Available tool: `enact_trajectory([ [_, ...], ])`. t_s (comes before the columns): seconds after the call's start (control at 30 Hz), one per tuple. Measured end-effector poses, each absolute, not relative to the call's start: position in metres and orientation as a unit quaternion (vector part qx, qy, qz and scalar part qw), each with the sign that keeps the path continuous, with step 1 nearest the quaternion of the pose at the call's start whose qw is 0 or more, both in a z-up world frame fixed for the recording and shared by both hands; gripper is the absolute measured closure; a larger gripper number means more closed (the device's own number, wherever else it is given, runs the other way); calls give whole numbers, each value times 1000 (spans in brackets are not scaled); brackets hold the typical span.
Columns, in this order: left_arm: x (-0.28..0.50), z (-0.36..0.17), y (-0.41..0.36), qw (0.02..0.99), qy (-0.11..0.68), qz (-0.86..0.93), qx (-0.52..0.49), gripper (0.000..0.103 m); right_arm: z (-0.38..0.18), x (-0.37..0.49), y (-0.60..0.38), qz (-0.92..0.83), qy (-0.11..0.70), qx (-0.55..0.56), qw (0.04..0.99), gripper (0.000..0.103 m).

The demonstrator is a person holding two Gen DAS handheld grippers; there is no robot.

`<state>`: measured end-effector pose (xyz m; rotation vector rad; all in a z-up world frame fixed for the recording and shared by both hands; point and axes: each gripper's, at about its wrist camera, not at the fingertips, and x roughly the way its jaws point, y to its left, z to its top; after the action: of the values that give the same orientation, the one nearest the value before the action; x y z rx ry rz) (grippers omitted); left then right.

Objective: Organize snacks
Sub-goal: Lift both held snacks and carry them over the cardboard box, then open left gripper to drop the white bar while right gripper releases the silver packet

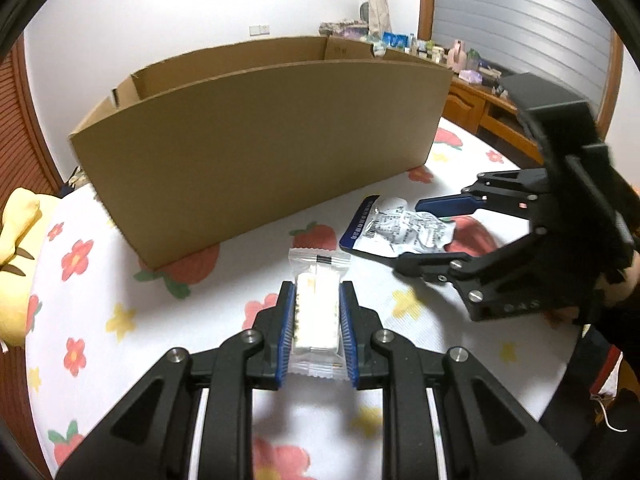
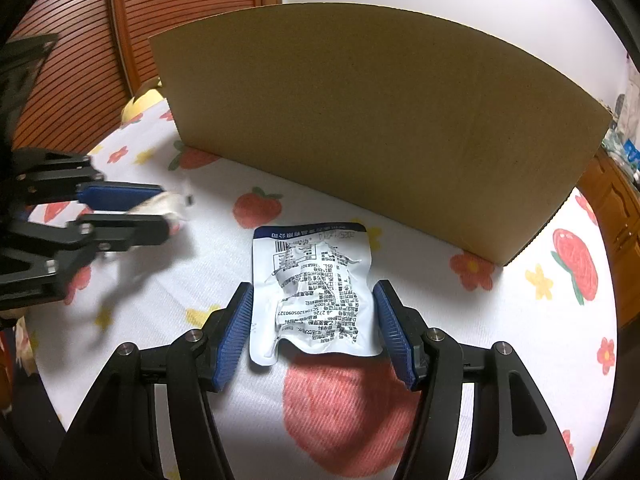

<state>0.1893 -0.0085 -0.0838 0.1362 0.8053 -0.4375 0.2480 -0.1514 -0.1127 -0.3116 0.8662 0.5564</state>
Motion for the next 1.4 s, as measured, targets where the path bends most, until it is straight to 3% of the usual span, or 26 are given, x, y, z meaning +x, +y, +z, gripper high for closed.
enact_trajectory([
  [0.47, 177, -76, -1, 904, 373, -203, 50, 83, -106, 241, -151, 267, 401, -147, 864, 47],
  [1.0, 184, -22, 0, 926, 320, -196, 40, 83, -30, 219, -165, 279, 318, -123, 898, 46],
  [1.4, 233, 20, 1, 939, 287, -186, 45, 83, 17, 262, -170, 265, 269, -107, 920, 46],
])
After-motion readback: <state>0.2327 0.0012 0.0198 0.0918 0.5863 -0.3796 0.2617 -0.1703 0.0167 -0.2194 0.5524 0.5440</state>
